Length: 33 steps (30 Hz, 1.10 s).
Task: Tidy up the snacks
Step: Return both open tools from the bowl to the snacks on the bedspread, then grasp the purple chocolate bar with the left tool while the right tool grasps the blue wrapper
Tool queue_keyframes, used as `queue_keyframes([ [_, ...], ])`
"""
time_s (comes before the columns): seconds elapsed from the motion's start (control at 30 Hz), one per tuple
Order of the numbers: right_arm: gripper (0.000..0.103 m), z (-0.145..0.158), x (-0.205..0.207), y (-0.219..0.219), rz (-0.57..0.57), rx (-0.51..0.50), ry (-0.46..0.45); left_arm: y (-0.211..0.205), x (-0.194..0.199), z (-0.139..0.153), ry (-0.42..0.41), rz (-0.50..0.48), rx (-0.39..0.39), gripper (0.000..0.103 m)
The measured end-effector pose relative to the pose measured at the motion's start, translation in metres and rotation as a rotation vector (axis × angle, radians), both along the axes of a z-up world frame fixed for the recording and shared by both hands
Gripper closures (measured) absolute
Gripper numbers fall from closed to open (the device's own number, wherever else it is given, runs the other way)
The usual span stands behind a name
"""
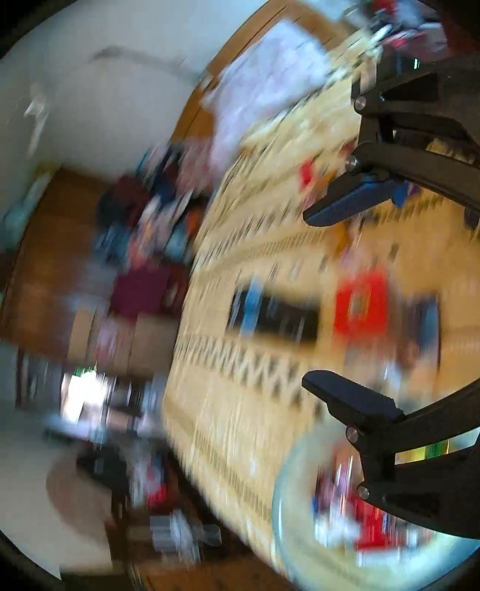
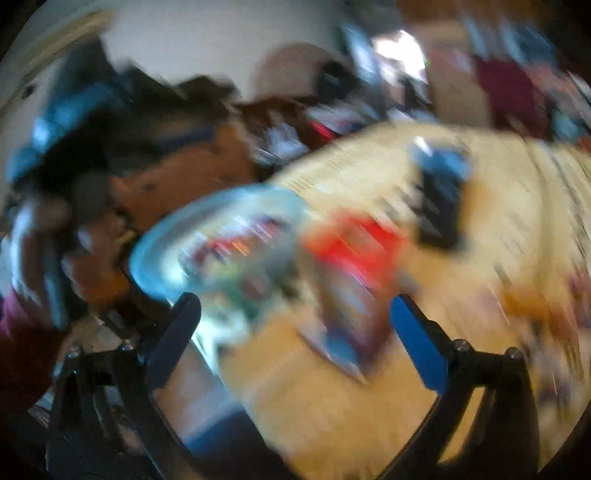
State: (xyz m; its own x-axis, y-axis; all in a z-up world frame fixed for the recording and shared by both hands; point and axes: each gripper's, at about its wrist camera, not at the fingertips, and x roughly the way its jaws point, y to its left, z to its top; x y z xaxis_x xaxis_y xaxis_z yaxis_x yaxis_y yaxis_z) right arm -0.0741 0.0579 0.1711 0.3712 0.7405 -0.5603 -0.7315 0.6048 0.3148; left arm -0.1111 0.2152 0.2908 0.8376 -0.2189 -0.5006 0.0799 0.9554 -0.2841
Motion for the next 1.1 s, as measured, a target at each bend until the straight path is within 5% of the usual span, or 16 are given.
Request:
queue_keyframes([
  [0.17,0.000,-0.060,-0.001,-0.114,-0.225,-0.063,0.205,-0.113,0.049,-0.063,0.161,-0.246,0.036,0.021],
  [0.37,0.000,-0.089,-0.011,-0.198,-0.376,-0.077,0.283,-0.156,0.111,-0.176,0.436,-0.207,0.065,0.021],
  [0.5,0.000,-0.109,-0.009,-0.235,-0.435,-0.047,0.353,-0.179,0.126,-0.230,0.602,-0.277,0.061,0.022],
  [0.7,0.000,-0.124,0.002,-0.265,-0.501,-0.010,0.377,-0.227,0.113,-0.245,0.621,-0.362,-0.034,0.021],
  [1.0,0.000,-0.129,0.001,-0.275,-0.522,-0.007,0.392,-0.286,0.115,-0.267,0.576,-0.308,0.106,0.020],
  [1.1,0.002,-0.129,0.001,-0.274,-0.535,-0.009,0.393,-0.282,0.112,-0.267,0.545,-0.262,0.202,0.057],
])
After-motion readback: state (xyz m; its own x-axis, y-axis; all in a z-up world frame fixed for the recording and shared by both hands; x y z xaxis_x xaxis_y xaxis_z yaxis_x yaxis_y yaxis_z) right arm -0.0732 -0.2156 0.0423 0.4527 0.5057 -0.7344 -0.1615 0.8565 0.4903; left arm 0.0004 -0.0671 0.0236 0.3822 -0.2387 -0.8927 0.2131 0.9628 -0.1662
